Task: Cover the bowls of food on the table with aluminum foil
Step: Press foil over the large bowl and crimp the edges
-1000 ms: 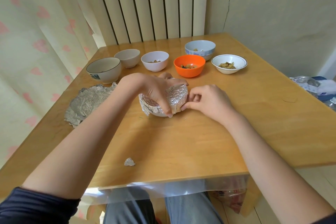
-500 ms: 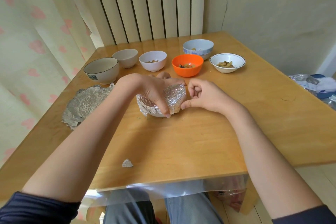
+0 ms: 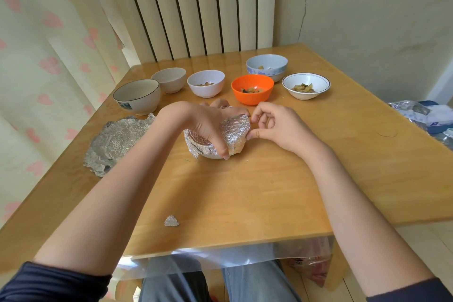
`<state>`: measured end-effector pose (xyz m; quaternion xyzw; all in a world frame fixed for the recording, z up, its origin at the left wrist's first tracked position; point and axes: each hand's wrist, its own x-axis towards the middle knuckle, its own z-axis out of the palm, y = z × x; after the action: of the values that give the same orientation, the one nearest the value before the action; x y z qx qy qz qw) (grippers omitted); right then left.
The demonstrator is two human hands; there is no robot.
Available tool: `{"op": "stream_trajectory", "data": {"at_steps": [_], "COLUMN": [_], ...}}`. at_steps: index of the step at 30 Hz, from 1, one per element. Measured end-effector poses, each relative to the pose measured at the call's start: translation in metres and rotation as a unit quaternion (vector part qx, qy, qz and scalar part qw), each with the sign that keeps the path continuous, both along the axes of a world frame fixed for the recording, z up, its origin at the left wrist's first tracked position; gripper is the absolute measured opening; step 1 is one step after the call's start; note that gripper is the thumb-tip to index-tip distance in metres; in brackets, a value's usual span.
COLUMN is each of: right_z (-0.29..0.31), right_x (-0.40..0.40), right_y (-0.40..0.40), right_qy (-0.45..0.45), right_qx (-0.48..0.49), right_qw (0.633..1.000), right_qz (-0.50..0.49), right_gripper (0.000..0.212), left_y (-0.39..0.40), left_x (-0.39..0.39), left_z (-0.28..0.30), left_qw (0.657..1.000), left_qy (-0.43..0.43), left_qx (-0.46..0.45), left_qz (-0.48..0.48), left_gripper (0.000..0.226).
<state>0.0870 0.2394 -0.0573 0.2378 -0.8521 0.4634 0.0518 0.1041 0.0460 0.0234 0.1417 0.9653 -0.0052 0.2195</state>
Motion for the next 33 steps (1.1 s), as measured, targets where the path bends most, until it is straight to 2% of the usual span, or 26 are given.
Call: {"op": "stream_trajectory", "data": {"at_steps": [9, 15, 20, 23, 27, 30, 33], "right_z": [0.016, 0.012, 0.003, -0.001, -0.01, -0.014, -0.01], "right_x": [-0.005, -0.011, -0.002, 0.011, 0.033, 0.047, 0.055], "right_y": [0.002, 0.001, 0.002, 0.002, -0.003, -0.009, -0.015], "right_qy": [-0.006, 0.004, 0.006, 0.016, 0.005, -0.001, -0.004], "right_qx": [0.019, 0.012, 0.023, 0.052, 0.078, 0.107, 0.119], "right_qw": [1.0, 1.0, 0.999, 0.998, 0.997, 0.994, 0.991], "right_qz": [0.017, -0.011, -0.029, -0.044, -0.03, -0.028, -0.065], "right_gripper": [0.013, 0.019, 0.015, 0.016, 0.023, 0.035, 0.047], "left_y": [0.0, 0.001, 0.002, 0.008, 0.008, 0.001, -0.004], "left_x": [0.0, 0.0, 0.002, 0.006, 0.014, 0.018, 0.017], "left_z": [0.001, 0.002, 0.002, 0.0, 0.001, 0.005, 0.005], "left_qw": [1.0, 1.0, 1.0, 0.997, 0.995, 0.997, 1.0], "left_qy": [-0.007, -0.007, -0.003, 0.002, -0.006, 0.024, 0.007], "left_qx": [0.003, -0.006, 0.0, -0.014, -0.039, -0.041, -0.016], "left_qz": [-0.005, -0.004, 0.024, 0.075, 0.096, 0.062, 0.011], "left_gripper": [0.106, 0.104, 0.099, 0.109, 0.135, 0.144, 0.141]}}
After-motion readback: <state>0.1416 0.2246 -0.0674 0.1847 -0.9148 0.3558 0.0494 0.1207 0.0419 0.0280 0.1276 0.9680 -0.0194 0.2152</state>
